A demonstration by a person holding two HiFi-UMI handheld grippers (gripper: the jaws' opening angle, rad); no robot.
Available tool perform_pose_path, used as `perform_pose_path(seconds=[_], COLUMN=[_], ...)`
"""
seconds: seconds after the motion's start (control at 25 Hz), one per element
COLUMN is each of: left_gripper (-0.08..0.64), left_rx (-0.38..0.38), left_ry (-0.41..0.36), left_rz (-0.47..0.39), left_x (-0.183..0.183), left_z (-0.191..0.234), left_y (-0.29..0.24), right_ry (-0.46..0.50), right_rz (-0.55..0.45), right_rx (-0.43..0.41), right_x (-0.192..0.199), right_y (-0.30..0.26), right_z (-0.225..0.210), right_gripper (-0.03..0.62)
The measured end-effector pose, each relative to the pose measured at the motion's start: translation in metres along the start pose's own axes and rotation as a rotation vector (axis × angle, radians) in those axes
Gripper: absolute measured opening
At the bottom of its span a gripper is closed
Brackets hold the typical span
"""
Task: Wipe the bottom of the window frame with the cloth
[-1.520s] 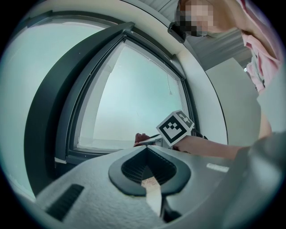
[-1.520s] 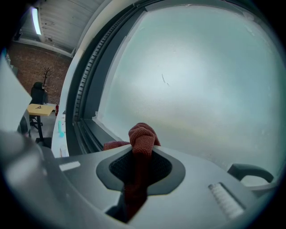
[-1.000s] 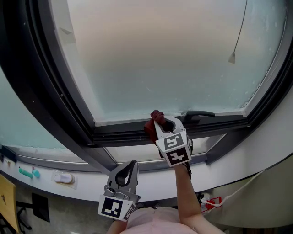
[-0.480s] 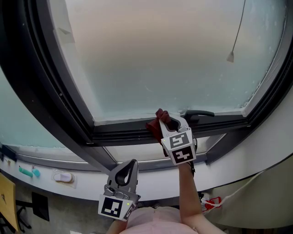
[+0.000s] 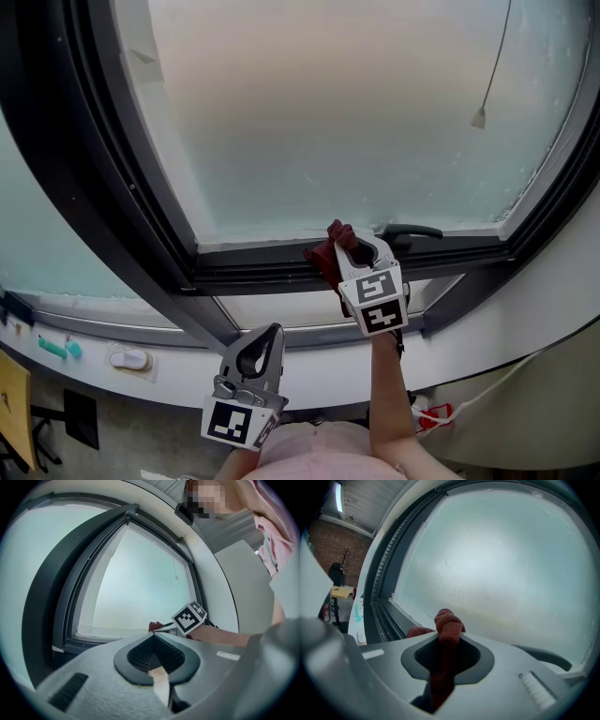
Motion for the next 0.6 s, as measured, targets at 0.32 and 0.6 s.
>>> perform_pose_path(seconds=[0.32,0.6], left_gripper=[-0.002,-0.002], left_rx=[-0.009,-0.019], left_ry=[-0.007,-0.006], left_rz=[0.001,0.001], left_x=[-0.002,-0.003], left_z=[0.007,0.017], left_y=[0.012,0.024], right_ry=[-0.045,-0.127], right_rz=[-0.088,-0.242], right_rx=[-0.009,-0.026], right_x=[-0.008,-0.038], right_y=[0.012,0.035], right_z=[0.002,0.027], right_gripper=[0.066,0.066])
Point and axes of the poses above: the fingertips, and each gripper's own axes: y backward along the fingers, z to its left, x out of its underside, the point moved 2 cm from there along y, backward along the fingers, and after that the axes turned 1 degree about -y, right-handed, at the moved point
